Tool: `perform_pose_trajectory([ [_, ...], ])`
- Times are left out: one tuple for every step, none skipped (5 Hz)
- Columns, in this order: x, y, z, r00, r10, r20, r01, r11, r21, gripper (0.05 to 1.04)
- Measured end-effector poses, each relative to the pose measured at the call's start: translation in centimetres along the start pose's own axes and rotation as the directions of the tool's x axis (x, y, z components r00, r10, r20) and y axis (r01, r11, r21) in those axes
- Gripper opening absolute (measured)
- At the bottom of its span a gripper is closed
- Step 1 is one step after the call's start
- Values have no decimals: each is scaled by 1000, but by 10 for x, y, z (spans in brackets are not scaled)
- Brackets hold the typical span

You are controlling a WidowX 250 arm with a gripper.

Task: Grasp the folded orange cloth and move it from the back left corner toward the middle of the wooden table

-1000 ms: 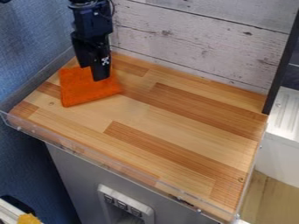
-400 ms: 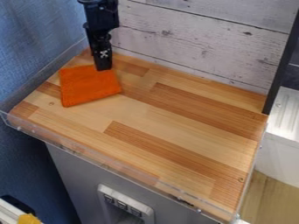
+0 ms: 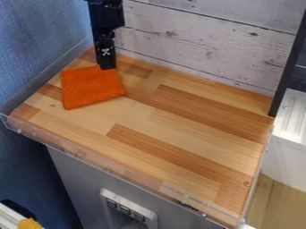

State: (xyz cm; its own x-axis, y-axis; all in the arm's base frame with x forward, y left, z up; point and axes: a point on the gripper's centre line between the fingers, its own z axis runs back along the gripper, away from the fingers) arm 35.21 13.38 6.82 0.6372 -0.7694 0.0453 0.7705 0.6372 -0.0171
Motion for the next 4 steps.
perform_pose_trajectory([
  [1,4,2,1000,-29,0,29,999,-14,998],
  [0,3,5,999,-48,-7,48,998,-30,998],
  [-3,3,7,998,-54,-27,53,998,-41,998],
  [-7,5,2,997,-45,-55,42,997,-62,998],
])
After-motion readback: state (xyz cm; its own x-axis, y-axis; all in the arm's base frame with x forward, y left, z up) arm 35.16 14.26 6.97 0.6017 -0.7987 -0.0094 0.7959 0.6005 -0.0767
